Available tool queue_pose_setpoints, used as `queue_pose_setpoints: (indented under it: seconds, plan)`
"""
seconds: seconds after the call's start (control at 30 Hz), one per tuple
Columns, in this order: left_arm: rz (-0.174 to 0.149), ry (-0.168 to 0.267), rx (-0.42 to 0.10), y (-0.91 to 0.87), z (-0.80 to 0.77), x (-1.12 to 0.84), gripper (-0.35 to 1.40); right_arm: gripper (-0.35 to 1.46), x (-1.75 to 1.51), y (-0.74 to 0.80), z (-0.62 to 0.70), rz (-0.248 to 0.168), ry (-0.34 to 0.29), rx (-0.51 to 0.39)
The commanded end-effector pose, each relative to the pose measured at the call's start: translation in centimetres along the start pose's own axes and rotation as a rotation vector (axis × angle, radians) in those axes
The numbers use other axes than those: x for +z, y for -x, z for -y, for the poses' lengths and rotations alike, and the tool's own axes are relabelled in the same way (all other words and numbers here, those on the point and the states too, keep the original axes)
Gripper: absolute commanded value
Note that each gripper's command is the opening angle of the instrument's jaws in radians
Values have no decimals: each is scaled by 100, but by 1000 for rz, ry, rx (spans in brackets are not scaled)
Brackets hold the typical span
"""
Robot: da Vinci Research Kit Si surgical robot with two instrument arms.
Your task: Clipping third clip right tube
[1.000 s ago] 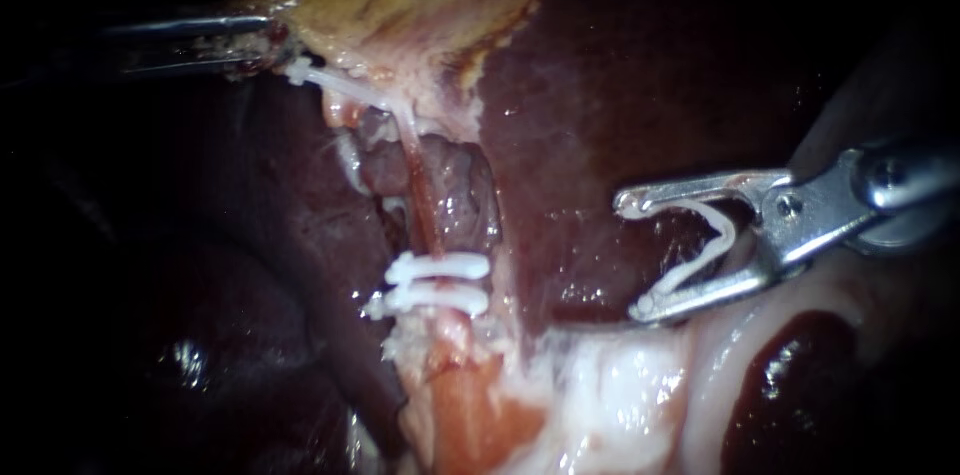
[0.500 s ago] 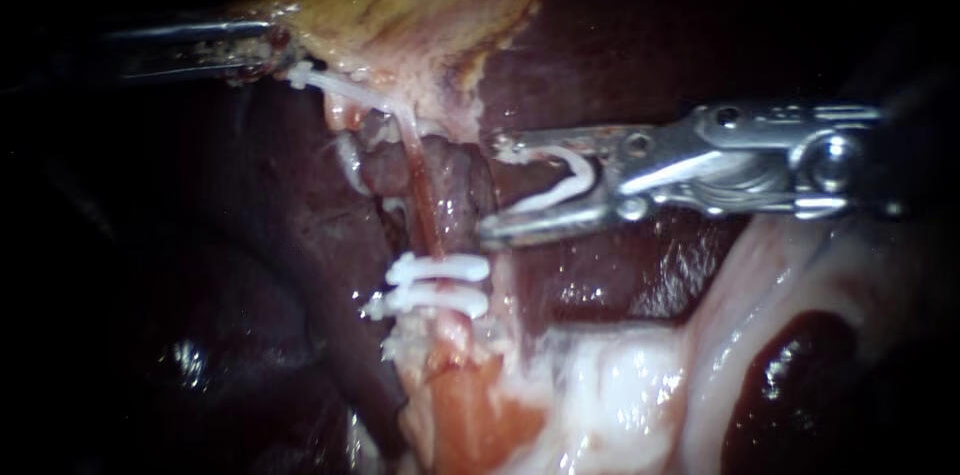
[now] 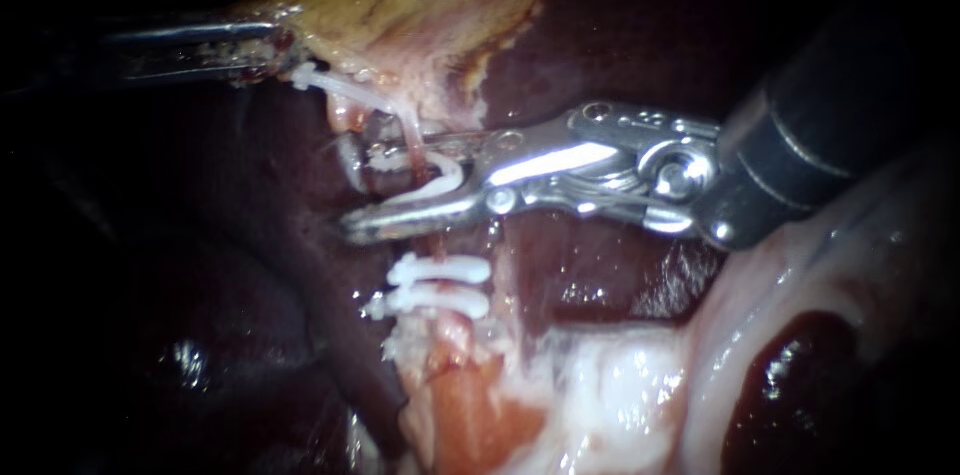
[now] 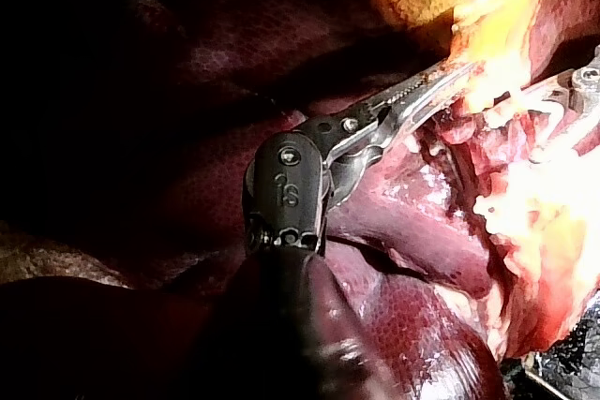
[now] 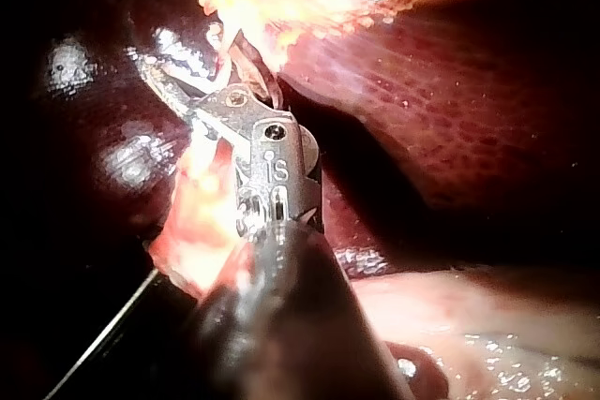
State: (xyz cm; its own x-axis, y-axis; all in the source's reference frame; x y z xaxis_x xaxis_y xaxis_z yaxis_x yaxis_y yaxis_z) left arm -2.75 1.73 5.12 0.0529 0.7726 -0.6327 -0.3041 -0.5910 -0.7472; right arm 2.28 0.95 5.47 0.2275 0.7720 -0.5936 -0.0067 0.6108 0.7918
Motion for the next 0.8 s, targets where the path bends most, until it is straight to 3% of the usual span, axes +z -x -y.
queue_pose_setpoints:
  seconds: [0.03,0.17,0.37,0.57,0.8]
  plan:
    - [0,-1,0,0,0,0,-35,49,-1,-5,6,4,-18,2]
    - [0,0,0,0,0,-1,-35,49,-2,-19,28,27,-103,9]
    - [0,0,0,0,1,-1,-35,44,-6,-42,45,-12,-167,9]
    - [0,-1,0,0,0,1,-35,36,-10,-45,40,-22,-145,10]
    - [0,-1,0,0,0,1,-35,-5,-20,-41,31,-26,-133,40]
